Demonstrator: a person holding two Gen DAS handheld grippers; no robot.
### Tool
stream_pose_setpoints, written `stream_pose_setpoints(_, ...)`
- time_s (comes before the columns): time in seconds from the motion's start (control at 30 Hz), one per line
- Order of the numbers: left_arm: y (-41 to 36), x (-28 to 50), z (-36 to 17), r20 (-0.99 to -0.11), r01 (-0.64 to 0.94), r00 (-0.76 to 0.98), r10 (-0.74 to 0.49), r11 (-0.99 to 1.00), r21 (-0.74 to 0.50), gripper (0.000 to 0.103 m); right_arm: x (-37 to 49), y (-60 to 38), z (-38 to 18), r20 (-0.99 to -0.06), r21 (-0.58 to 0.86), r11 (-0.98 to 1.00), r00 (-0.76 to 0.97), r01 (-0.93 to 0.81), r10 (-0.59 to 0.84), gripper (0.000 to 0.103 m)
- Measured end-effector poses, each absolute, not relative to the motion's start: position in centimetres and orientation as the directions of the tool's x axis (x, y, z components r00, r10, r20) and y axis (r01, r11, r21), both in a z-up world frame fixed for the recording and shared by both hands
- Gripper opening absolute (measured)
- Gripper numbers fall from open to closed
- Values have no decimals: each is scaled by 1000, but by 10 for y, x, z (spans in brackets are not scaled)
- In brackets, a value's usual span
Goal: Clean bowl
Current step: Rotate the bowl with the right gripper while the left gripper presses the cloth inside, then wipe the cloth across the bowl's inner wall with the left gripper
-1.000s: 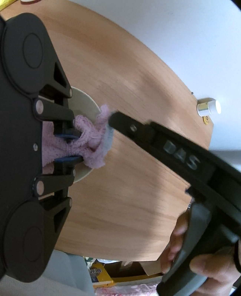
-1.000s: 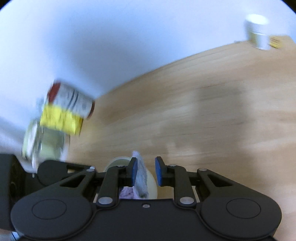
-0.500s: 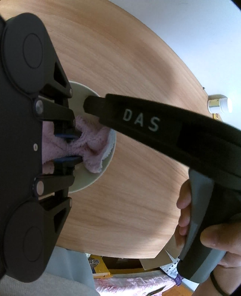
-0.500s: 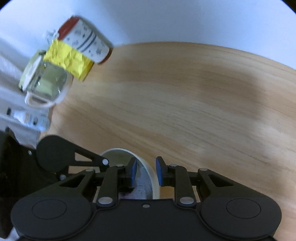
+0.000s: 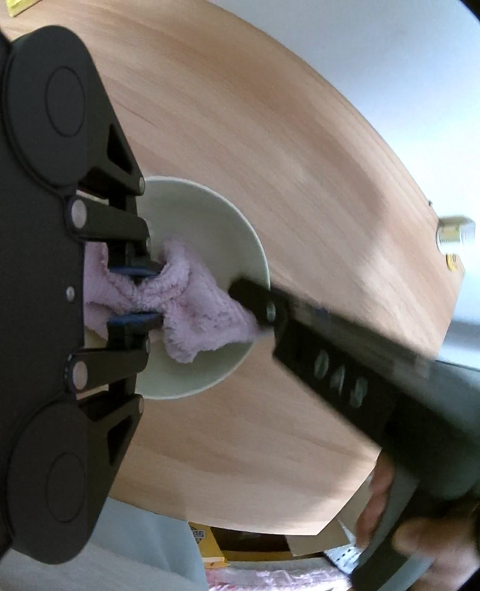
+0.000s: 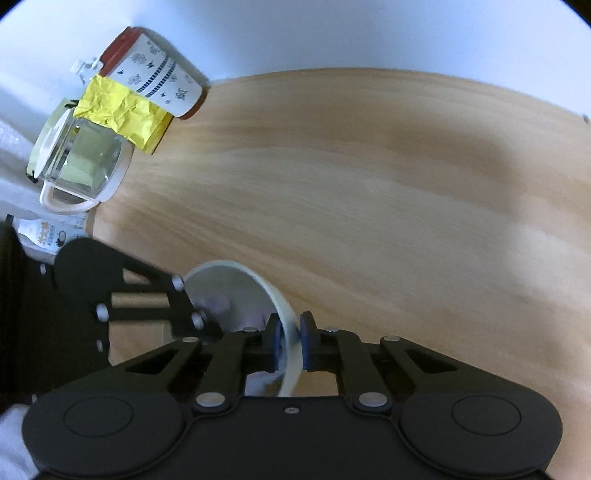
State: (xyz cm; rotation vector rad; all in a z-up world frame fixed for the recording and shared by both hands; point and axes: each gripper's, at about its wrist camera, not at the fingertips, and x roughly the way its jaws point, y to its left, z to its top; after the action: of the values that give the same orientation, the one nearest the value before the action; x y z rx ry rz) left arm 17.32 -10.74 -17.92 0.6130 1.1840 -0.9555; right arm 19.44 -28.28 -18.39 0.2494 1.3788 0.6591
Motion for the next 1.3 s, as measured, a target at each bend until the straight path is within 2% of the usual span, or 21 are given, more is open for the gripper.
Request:
stream_pose_setpoints(0.27, -102, 180, -169, -930, 814, 33, -367, 550, -189, 18, 169, -295, -179, -823, 548, 827, 100, -124, 560, 11)
stream_pose_setpoints(0.53, -101, 188, -182, -910, 767, -52, -411, 567, -300, 18, 154, -304, -189, -807, 583, 812, 125, 16, 577, 10)
stream_pose_setpoints(0.77, -108, 174, -194, -926, 800, -78, -370, 532, -280, 18, 153, -299, -189, -822, 562, 826, 137, 40, 553, 11)
stream_pose_setpoints(1.13, -106, 158, -195, -948, 839, -10, -318, 513, -181, 20, 148, -293, -189, -854, 513, 858, 94, -11, 512, 12)
stream_pose_setpoints(1.23, -104, 157, -195, -951, 838, 9, -310, 521, -163, 20, 144, -294, -190, -851, 519, 855, 89, -16, 518, 18)
stream_pose_setpoints(1.3, -104, 156, -194, -956, 841, 41, -290, 526, -124, 20, 142, -294, -191, -849, 524, 852, 79, -13, 523, 18)
